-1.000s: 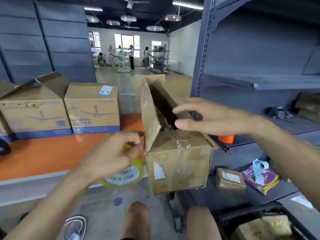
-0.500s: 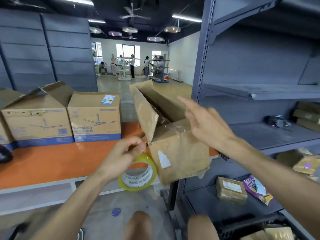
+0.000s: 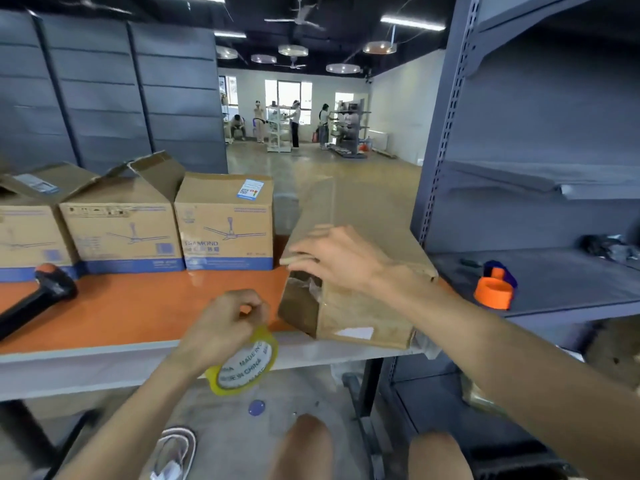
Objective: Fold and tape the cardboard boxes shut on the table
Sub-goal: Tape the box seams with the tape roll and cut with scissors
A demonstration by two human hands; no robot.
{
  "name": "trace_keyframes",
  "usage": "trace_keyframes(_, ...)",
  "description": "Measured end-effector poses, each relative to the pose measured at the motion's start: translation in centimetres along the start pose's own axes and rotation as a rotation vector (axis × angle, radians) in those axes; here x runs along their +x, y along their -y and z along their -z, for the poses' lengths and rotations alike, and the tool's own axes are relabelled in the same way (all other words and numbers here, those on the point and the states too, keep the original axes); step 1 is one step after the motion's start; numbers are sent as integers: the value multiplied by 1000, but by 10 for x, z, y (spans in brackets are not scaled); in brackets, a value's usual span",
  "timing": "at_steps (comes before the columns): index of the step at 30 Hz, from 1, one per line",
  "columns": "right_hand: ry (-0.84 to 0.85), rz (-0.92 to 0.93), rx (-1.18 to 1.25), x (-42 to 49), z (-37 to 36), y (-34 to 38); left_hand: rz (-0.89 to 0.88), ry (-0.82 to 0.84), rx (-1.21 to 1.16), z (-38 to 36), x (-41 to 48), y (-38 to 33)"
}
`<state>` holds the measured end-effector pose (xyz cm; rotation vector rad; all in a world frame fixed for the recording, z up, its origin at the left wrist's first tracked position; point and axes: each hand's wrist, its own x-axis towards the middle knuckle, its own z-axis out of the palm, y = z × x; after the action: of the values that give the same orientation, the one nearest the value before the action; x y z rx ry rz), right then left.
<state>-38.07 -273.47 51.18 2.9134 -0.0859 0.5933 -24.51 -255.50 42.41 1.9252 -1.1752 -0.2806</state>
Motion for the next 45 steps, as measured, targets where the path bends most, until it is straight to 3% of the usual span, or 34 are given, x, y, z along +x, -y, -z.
trace_keyframes(3,128,-31,-42,13,-19,11,-79,47,-125,13,-9,-17)
trace_keyframes(7,8,-174,111,-9,5,-12,-210,99,-319,8,-18,-45)
trace_keyframes(10,48,-481,93,-63,26,-52,-224,85,-332,-7,-15,-60)
trace_keyframes(12,144,-661,278,-101,32,-62,-159,-9,-325,-19,-11,-66)
trace_keyframes(15,182,-620,420,-121,20,-57,-132,-50,-285,-34,-8,-74)
trace_keyframes(24,-51,-577,389,-81,-17,-30,-128,-128,-355,-25,6,-54)
trace_keyframes(29,-69,-609,437,-85,-30,-29,-91,-115,-349,-27,9,-35)
trace_keyframes(34,-48,-602,500,-102,-24,-54,-165,-72,-298,-41,10,-53)
trace_keyframes(39,-25,-624,466,-112,-18,-55,-97,-212,-342,-53,7,-64)
trace_keyframes(41,-96,-669,353,-114,-10,-47,-97,-237,-417,-52,7,-69)
trace_keyframes(45,-438,-581,182,-115,7,-3,-95,-229,-562,-46,8,-77)
